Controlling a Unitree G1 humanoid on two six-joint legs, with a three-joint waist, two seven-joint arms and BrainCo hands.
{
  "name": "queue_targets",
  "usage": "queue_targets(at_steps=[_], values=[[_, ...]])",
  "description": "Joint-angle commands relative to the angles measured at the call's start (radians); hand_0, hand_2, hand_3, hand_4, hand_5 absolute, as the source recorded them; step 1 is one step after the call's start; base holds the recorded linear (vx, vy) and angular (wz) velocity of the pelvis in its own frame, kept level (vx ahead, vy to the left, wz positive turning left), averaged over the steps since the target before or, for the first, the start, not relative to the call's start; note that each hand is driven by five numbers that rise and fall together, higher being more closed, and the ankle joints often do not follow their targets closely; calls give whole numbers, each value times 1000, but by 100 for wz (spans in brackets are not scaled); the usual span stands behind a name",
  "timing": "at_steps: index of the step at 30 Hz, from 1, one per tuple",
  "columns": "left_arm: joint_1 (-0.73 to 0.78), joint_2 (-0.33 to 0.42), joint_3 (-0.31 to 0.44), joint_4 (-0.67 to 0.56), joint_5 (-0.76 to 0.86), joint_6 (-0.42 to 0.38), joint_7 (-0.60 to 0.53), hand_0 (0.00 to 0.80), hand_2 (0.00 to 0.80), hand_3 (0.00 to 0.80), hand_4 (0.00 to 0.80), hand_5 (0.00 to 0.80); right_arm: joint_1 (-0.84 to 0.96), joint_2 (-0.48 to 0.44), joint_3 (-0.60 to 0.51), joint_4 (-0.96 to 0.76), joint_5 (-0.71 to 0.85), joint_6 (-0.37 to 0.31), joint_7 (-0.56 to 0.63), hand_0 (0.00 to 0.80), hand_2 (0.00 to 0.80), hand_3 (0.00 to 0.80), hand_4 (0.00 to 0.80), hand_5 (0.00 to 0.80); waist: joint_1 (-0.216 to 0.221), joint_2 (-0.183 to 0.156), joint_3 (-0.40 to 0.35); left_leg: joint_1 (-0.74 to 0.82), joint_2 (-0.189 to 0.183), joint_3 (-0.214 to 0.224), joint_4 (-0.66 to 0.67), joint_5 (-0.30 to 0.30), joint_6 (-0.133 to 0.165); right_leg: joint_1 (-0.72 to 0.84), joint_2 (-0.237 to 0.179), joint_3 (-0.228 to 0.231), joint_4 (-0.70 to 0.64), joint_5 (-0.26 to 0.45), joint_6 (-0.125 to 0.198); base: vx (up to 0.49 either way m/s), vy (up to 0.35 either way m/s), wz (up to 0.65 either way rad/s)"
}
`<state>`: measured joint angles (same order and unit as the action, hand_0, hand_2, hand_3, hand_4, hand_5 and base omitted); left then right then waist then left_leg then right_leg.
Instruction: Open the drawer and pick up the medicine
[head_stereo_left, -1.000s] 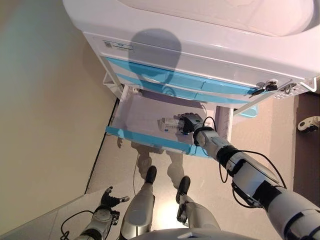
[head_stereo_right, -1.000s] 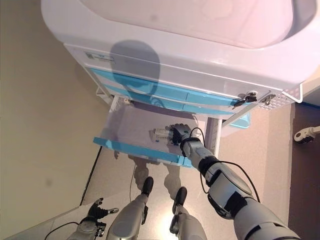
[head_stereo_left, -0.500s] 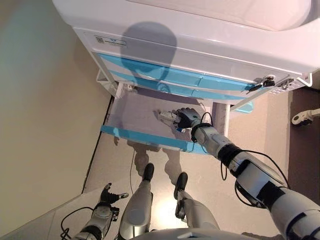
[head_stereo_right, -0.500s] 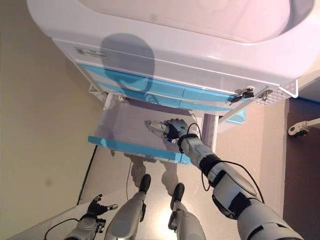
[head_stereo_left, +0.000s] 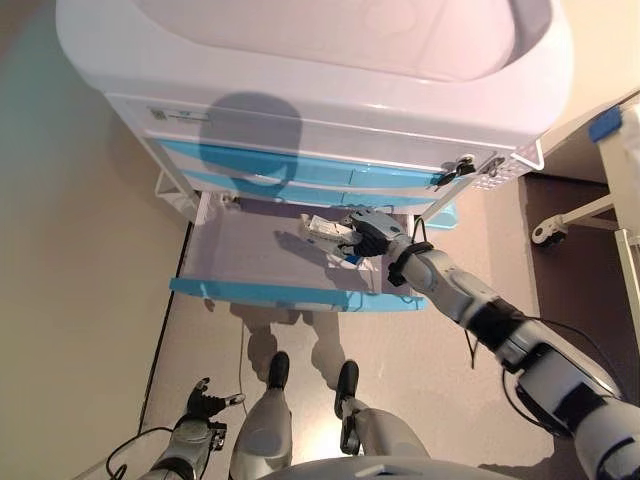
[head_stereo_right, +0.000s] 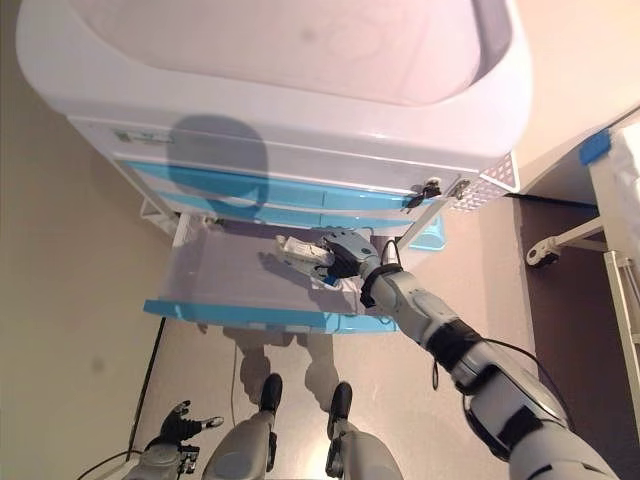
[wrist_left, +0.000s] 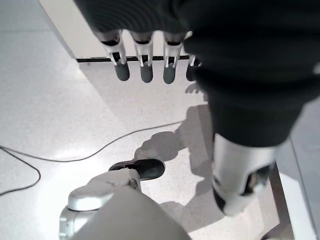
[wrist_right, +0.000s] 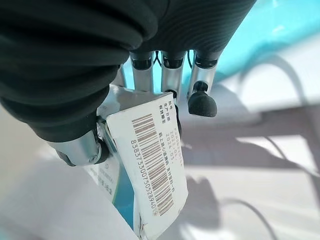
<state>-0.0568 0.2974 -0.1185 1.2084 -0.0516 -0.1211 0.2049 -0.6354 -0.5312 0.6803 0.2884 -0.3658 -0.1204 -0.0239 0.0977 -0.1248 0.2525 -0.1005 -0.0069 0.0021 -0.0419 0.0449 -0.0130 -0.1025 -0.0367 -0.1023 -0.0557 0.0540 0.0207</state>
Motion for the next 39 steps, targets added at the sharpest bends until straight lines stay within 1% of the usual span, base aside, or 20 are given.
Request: queue_targets(at_steps=[1,3,4,5,6,7,8,9,10,11,14,15,18,21,24,30,33,36,37,39], values=[[36,11,0,59,57,2,-34,0,0,0,0,0,3,-22,-27,-88,227,-61,117,800,800,800,800,800,-20,0,-104,-23,-47,25,-40,15,29,-40,2,25,28,45,68,80,-13,-23],[40,14,4,60,61,2,-45,0,0,0,0,0,9,-43,-34,-135,286,-60,149,800,800,800,800,800,-21,0,-115,-13,-44,30,-41,12,28,-31,4,30,24,44,68,47,-2,-17],[51,18,13,57,64,3,-61,0,0,0,0,0,12,-104,-42,-224,365,-68,192,800,800,800,800,800,-26,0,-135,4,-42,39,-43,8,24,-17,5,33,19,42,70,37,-1,-11],[51,17,12,57,64,3,-61,0,0,0,0,0,14,-106,-43,-227,366,-67,193,800,800,800,800,800,-26,1,-135,4,-42,39,-43,8,24,-16,6,33,18,43,70,78,1,-8],[61,17,19,52,70,-1,-74,0,0,0,0,0,3,-171,-51,-307,451,-71,235,800,800,800,800,800,-29,0,-155,20,-40,45,-44,5,22,-2,7,39,14,41,71,43,2,-7],[61,16,19,52,70,-1,-74,0,0,0,0,0,4,-173,-52,-310,453,-69,236,800,800,800,800,800,-29,1,-154,21,-40,45,-44,4,22,-1,7,39,14,41,71,72,6,-10],[72,21,28,53,75,-2,-84,0,0,0,0,0,-14,-242,-56,-376,526,-72,266,800,800,800,800,800,-31,0,-172,32,-37,53,-45,1,19,10,7,42,8,42,74,30,5,-11],[72,20,28,53,75,-2,-84,0,0,0,0,0,-13,-244,-57,-378,527,-71,266,800,800,800,800,800,-31,1,-172,32,-37,53,-45,1,19,10,7,42,7,43,74,43,9,-13],[80,20,31,54,78,-4,-88,0,0,0,0,0,-24,-281,-59,-408,570,-73,280,800,800,800,800,800,-32,-1,-183,37,-36,56,-45,-1,18,15,7,44,5,42,75,35,11,-9],[92,18,39,54,80,-4,-97,0,0,0,0,0,-46,-375,-85,-475,628,-83,282,800,800,800,800,800,-37,-2,-200,44,-35,61,-45,-3,16,23,7,46,1,43,77,35,11,-6],[105,14,40,56,81,-8,-102,0,0,0,0,0,-37,-429,-125,-503,655,-94,271,800,800,800,800,800,-38,-3,-212,50,-34,65,-45,-4,15,30,6,44,1,42,78,24,11,-1],[116,12,41,68,87,-8,-104,0,0,0,0,0,-48,-483,-158,-526,666,-105,259,800,800,800,800,800,-41,-4,-225,56,-34,65,-45,-6,14,35,6,42,0,41,79,0,0,0],[129,14,43,77,94,-7,-107,0,0,0,0,0,-54,-517,-183,-524,660,-107,245,800,800,800,800,800,-41,-7,-236,60,-33,65,-45,-7,13,40,5,39,0,41,80,20,8,-1],[141,21,51,88,93,-2,-110,0,0,0,0,0,-141,-559,-173,-484,614,-105,203,800,800,800,800,800,-37,-14,-251,66,-34,62,-45,-9,12,48,3,35,1,39,80,0,0,0],[148,23,51,94,90,0,-109,0,0,0,0,0,-195,-570,-154,-451,604,-103,189,800,800,800,800,800,-36,-17,-257,69,-35,59,-45,-8,11,51,2,31,3,38,80,0,0,0],[151,36,30,110,68,7,-104,0,0,0,0,0,-442,-562,-18,-190,559,-84,113,800,800,800,800,800,-19,-37,-262,76,-37,47,-45,-7,11,63,-2,15,6,37,79,2,0,2],[145,39,16,114,47,8,-96,0,0,0,0,0,-567,-507,62,-14,535,-73,77,800,800,800,800,800,-11,-43,-257,74,-39,40,-45,-4,11,63,-3,9,10,37,77,-1,1,2],[137,43,-4,122,28,10,-89,0,0,0,0,0,-649,-407,95,213,505,-53,44,800,800,800,800,800,3,-51,-250,72,-40,29,-45,-1,14,63,-4,1,15,35,76,8,1,16],[128,46,-15,124,18,10,-87,0,0,0,0,0,-704,-351,132,341,460,-40,33,800,800,800,800,800,12,-56,-243,70,-42,20,-45,1,15,63,-6,-6,18,33,75,6,-4,20],[123,48,-19,126,14,11,-84,0,0,0,0,0,-724,-321,134,403,445,-32,19,800,800,800,800,800,15,-56,-240,69,-42,17,-45,2,15,63,-6,-9,20,32,74,14,-5,8]])
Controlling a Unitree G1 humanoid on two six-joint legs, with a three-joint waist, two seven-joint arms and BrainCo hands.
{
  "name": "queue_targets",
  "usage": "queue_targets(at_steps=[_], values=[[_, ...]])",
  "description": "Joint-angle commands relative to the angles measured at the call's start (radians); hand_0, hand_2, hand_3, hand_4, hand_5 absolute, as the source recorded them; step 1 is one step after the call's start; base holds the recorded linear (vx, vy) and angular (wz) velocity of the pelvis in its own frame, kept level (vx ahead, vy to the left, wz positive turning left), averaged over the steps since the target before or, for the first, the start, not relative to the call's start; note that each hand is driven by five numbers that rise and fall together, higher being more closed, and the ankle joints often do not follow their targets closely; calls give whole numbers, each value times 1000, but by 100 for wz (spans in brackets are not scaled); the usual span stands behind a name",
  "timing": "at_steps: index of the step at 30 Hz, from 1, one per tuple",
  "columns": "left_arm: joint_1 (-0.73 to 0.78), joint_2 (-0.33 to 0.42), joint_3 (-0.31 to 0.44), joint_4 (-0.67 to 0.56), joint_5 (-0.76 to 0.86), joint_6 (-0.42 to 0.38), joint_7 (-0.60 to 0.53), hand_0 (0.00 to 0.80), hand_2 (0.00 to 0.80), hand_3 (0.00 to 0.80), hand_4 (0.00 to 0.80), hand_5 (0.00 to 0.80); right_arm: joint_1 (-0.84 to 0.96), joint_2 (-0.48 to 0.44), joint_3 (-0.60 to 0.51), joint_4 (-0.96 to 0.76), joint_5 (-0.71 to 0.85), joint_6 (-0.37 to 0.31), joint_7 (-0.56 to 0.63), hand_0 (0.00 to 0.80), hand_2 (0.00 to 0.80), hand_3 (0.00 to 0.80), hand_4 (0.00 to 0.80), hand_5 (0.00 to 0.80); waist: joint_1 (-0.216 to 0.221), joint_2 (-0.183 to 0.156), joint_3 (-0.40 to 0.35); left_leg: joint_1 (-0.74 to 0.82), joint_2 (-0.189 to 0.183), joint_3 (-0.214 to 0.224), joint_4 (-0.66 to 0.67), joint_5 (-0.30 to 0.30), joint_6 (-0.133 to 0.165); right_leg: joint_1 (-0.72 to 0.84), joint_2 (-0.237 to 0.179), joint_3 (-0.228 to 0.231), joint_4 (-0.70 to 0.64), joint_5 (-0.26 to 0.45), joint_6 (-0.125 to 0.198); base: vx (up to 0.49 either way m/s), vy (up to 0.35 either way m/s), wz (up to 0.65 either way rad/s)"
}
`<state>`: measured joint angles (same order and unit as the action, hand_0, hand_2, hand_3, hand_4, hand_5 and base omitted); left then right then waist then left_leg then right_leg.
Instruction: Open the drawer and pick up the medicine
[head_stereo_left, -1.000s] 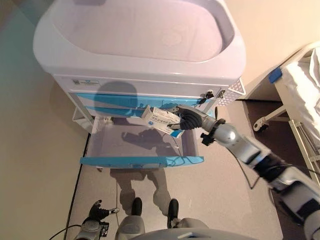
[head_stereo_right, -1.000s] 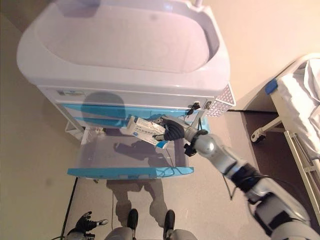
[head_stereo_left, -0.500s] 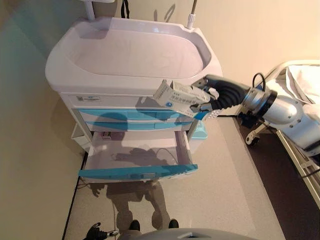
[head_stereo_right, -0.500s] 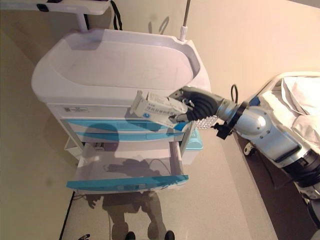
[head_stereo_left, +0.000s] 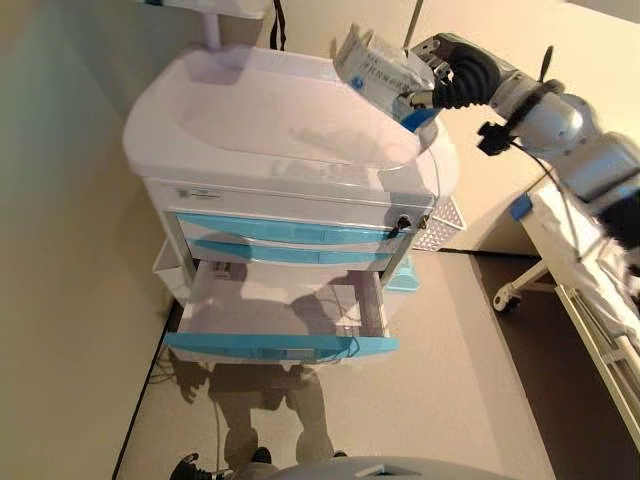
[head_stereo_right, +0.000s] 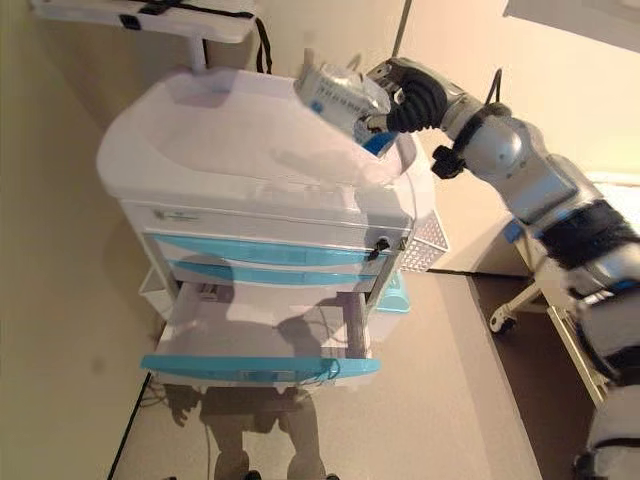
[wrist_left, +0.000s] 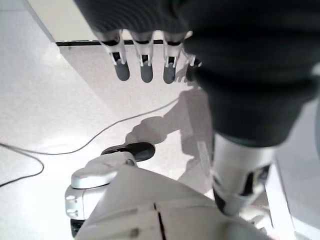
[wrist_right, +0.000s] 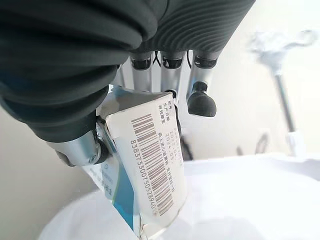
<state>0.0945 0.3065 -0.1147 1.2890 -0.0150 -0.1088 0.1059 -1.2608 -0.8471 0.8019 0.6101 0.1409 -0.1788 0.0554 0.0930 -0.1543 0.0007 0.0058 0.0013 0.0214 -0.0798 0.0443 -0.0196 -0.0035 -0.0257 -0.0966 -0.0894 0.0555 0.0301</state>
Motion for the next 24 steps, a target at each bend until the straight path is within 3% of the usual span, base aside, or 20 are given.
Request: queue_targets(at_steps=[1,5,8,10,18,24], values=[[-33,41,-31,48,-24,0,17,0,0,0,0,0,-123,27,23,149,-85,30,-68,800,800,800,800,800,25,-29,15,-39,-51,-10,-6,3,23,-35,-18,-21,54,29,65,23,-7,13],[-54,53,-57,51,-38,1,27,0,0,0,0,0,-177,136,26,419,-188,56,-107,800,800,800,800,800,57,-37,25,-51,-58,-47,-3,8,25,-30,-24,-53,57,21,63,32,-14,26],[-66,58,-64,48,-40,2,30,0,0,0,0,0,-186,153,33,505,-240,62,-123,800,800,800,800,800,71,-40,29,-61,-62,-68,0,11,26,-31,-26,-71,57,18,63,32,-23,34],[-78,65,-78,41,-35,0,33,0,0,0,0,0,-181,155,37,588,-304,70,-134,800,800,800,800,800,95,-41,37,-78,-69,-105,0,18,25,-29,-31,-103,56,11,63,24,-27,42],[-102,59,-115,22,-22,-1,26,0,0,0,0,0,-117,121,-13,715,-362,88,-156,800,800,800,800,800,149,-29,58,-121,-93,-204,4,35,22,-24,-45,-202,52,-3,63,25,-27,46],[-115,53,-130,20,-11,-1,20,0,0,0,0,0,-80,88,-22,723,-379,88,-152,800,800,800,800,800,164,-19,69,-140,-104,-239,4,44,17,-24,-49,-241,52,-11,62,15,-20,38]])
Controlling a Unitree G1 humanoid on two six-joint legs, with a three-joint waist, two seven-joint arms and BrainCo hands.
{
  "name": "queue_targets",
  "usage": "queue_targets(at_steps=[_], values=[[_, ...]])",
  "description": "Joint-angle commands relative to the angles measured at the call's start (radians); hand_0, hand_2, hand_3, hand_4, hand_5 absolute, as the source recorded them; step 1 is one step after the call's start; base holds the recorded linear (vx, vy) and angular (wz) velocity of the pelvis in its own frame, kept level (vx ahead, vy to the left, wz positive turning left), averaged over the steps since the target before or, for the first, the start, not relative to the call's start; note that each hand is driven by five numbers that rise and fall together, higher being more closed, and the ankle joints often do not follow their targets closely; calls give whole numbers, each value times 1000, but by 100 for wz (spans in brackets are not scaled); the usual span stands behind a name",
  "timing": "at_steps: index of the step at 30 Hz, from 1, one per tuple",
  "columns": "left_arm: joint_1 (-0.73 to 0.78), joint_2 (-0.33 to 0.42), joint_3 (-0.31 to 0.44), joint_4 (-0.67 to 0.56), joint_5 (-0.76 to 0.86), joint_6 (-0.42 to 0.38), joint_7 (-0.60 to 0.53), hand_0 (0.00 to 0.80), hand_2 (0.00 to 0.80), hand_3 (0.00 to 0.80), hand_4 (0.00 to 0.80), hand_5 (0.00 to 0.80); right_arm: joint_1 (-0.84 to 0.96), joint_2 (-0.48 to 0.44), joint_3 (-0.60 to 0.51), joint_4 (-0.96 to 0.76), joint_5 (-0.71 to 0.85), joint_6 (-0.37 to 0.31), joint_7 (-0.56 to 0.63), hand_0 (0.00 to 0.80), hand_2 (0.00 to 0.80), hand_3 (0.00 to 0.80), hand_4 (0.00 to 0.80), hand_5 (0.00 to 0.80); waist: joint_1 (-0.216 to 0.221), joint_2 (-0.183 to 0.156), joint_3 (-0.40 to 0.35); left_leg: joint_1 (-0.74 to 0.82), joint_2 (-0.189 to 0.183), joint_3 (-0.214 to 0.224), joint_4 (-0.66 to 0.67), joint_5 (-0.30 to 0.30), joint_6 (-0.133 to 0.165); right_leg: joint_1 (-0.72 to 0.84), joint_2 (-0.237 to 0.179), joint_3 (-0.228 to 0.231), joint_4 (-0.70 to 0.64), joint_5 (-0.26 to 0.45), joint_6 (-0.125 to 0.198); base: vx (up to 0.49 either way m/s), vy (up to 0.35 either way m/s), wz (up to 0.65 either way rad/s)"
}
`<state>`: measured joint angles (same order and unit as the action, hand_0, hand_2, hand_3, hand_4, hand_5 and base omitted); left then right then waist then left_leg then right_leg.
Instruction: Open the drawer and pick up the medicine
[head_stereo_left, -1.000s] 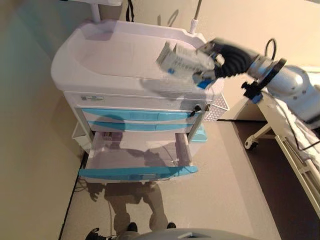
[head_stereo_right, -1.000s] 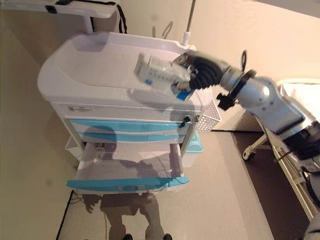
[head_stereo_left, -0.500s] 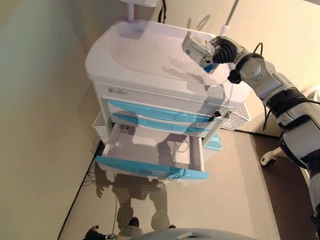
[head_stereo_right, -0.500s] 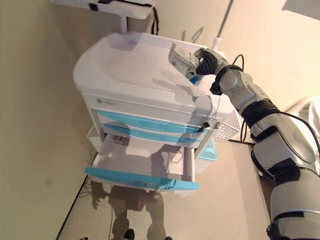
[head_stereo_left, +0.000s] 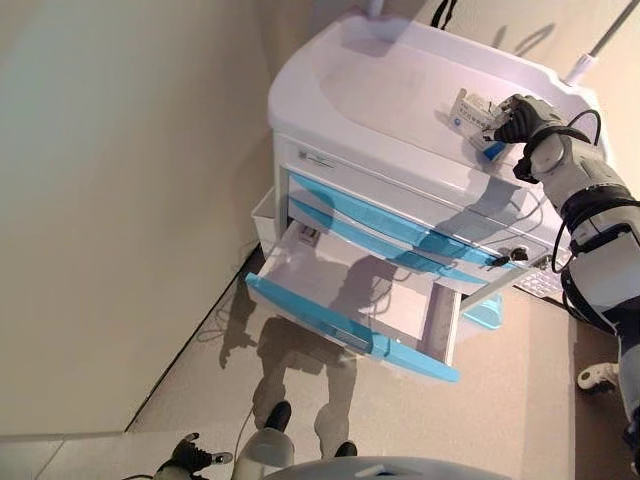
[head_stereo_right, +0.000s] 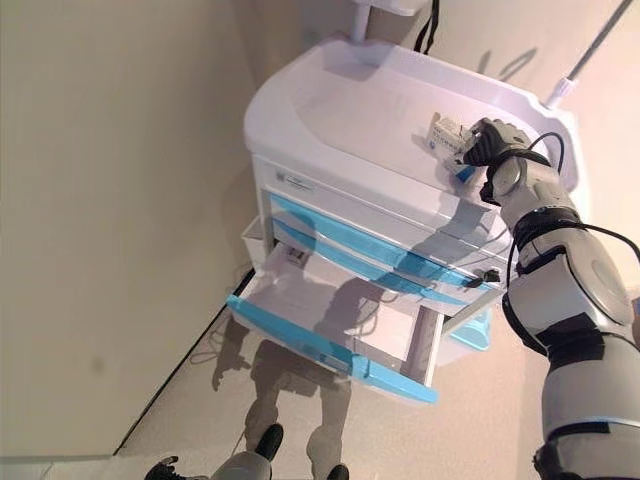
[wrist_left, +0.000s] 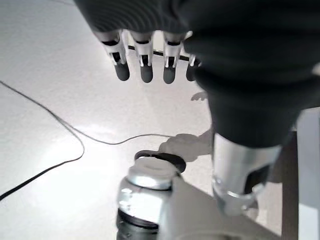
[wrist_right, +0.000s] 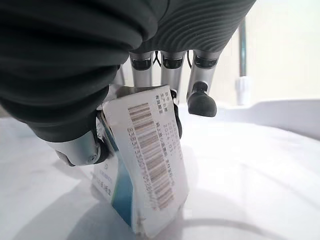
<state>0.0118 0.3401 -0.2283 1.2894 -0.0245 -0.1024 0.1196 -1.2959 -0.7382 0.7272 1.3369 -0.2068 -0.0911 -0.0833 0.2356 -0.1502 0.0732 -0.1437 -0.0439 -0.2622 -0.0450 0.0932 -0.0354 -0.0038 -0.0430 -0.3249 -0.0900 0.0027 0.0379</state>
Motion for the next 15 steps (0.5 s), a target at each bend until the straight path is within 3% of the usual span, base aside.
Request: queue_targets(at_steps=[1,2,4,5,9,15], values=[[-36,18,-20,17,0,-6,5,0,0,0,0,0,-41,-22,53,-2,-35,2,-13,787,787,787,787,787,23,-21,-2,7,-60,39,-31,-3,32,-26,-32,-18,53,40,53,22,-14,23],[-37,16,-23,17,3,-7,5,0,0,0,0,0,-35,-23,50,-2,-36,1,-13,747,747,747,747,747,24,-20,-1,6,-61,36,-31,-3,32,-26,-33,-20,54,39,53,26,-11,17],[-41,16,-25,17,4,-6,5,0,0,0,0,0,-32,-20,50,-5,-37,2,-7,50,50,50,50,50,23,-19,-2,6,-62,33,-31,-3,32,-24,-32,-24,52,36,52,22,-6,6],[-43,14,-26,16,6,-6,5,0,0,0,0,0,-28,-16,50,-9,-39,1,-3,0,0,0,0,0,22,-19,-2,6,-63,33,-31,-3,32,-24,-32,-23,51,35,51,0,0,0],[-53,12,-30,14,9,-6,8,0,0,0,0,0,-28,-2,32,-15,-10,2,-2,0,0,0,0,0,14,-18,-7,12,-59,39,-33,-8,35,-21,-32,-18,49,34,50,0,0,0],[-51,8,-30,11,6,-7,15,0,0,0,0,0,-53,-16,-65,-100,155,-25,-80,0,0,0,0,0,-22,-13,-22,39,-48,73,-33,-25,40,-16,-28,16,53,34,51,9,9,-5]])
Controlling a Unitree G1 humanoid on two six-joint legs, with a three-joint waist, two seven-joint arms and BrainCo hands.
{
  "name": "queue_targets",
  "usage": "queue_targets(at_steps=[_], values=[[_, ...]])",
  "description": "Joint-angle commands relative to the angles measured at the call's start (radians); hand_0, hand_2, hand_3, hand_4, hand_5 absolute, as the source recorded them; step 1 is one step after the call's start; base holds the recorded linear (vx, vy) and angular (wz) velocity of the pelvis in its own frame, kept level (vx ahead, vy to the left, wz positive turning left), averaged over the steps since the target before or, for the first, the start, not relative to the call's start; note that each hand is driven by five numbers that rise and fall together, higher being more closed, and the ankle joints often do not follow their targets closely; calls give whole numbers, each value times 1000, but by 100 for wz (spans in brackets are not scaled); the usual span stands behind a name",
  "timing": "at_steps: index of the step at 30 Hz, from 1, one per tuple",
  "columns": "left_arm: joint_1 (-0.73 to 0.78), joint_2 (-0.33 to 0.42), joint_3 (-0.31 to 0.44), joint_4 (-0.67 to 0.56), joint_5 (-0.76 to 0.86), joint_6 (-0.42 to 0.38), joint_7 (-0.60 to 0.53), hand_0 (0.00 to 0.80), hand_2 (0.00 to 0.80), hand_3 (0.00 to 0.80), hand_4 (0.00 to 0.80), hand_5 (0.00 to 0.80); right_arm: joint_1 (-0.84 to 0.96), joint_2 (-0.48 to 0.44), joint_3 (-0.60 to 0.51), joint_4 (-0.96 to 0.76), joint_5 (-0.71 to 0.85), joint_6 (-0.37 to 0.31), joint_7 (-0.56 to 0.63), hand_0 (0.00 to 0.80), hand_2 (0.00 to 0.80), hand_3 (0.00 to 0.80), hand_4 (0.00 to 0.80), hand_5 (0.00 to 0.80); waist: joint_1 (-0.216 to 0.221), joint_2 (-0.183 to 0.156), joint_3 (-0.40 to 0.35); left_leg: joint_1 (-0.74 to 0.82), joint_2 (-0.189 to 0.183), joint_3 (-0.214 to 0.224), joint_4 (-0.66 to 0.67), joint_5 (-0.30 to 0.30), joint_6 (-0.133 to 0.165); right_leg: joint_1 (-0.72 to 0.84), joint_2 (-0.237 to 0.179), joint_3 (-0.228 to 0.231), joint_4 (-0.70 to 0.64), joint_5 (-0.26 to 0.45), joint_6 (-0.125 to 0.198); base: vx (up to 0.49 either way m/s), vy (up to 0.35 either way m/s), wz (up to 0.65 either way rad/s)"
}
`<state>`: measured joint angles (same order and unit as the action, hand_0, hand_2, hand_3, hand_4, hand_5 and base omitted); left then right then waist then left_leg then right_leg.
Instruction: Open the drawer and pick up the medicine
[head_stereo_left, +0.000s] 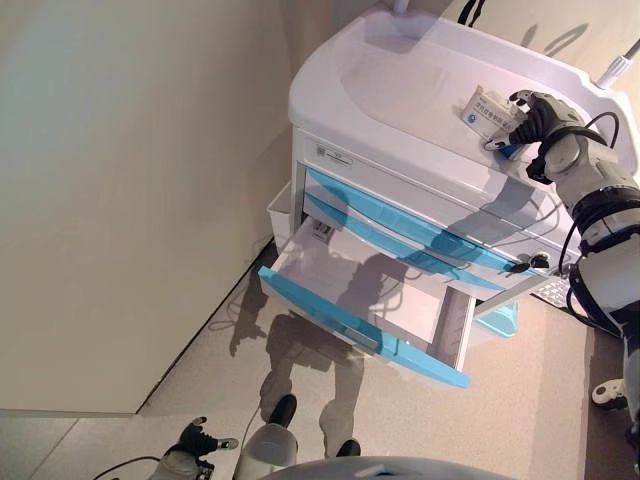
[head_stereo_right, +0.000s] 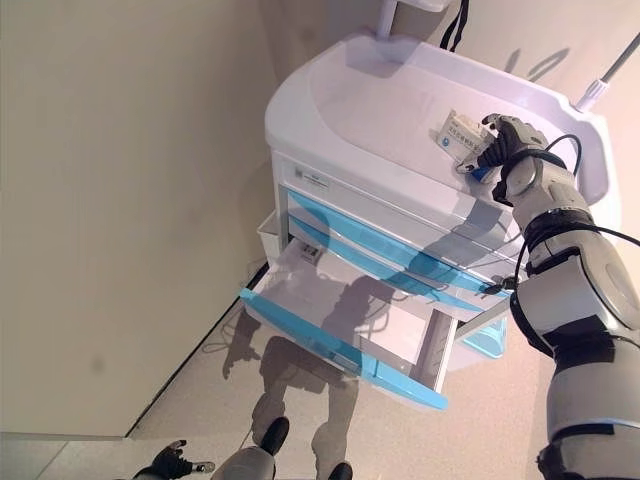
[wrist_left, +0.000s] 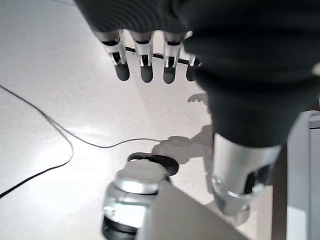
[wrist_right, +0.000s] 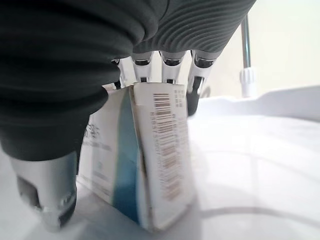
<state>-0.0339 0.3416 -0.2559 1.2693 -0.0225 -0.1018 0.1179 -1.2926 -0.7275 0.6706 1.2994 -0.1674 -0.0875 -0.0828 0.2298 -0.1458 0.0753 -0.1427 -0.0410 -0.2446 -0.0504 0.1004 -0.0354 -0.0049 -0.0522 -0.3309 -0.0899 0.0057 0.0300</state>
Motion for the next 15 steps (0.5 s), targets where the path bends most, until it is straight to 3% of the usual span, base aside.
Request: queue_targets(at_steps=[1,3,5,8,9,15], values=[[-5,7,-3,31,4,-8,17,0,0,0,0,0,-55,-27,-9,-64,115,-28,-81,0,0,0,0,0,-14,-18,-23,39,-51,56,-28,-32,40,-15,-19,23,53,31,59,9,14,-16],[-1,6,3,32,6,-9,19,0,0,0,0,0,-55,-51,-32,-113,134,-37,-120,0,0,0,0,0,-27,-16,-28,47,-47,69,-28,-38,42,-13,-16,35,54,30,59,11,12,-22],[7,-3,13,35,17,-11,31,0,0,0,0,0,-15,-119,-124,-281,122,-55,-260,0,0,0,0,0,-42,-5,-34,70,-41,89,-29,-52,45,-1,-14,54,56,26,59,25,19,-25],[19,-7,26,27,27,-13,53,0,0,0,0,0,58,-156,-259,-446,130,-75,-360,0,0,0,0,0,-53,7,-41,81,-40,98,-28,-60,49,4,-13,67,58,22,60,18,14,-23],[27,-5,37,26,35,-15,62,0,0,0,0,0,111,-175,-321,-529,124,-91,-381,0,0,0,0,0,-64,10,-51,87,-40,109,-29,-61,51,7,-14,75,57,24,61,29,17,-11],[58,-16,60,37,52,-3,63,0,0,0,0,0,219,-204,-483,-652,238,-137,-421,0,0,0,0,0,-99,27,-69,121,-33,160,-30,-78,56,17,-8,122,55,27,63,1,21,-26]])
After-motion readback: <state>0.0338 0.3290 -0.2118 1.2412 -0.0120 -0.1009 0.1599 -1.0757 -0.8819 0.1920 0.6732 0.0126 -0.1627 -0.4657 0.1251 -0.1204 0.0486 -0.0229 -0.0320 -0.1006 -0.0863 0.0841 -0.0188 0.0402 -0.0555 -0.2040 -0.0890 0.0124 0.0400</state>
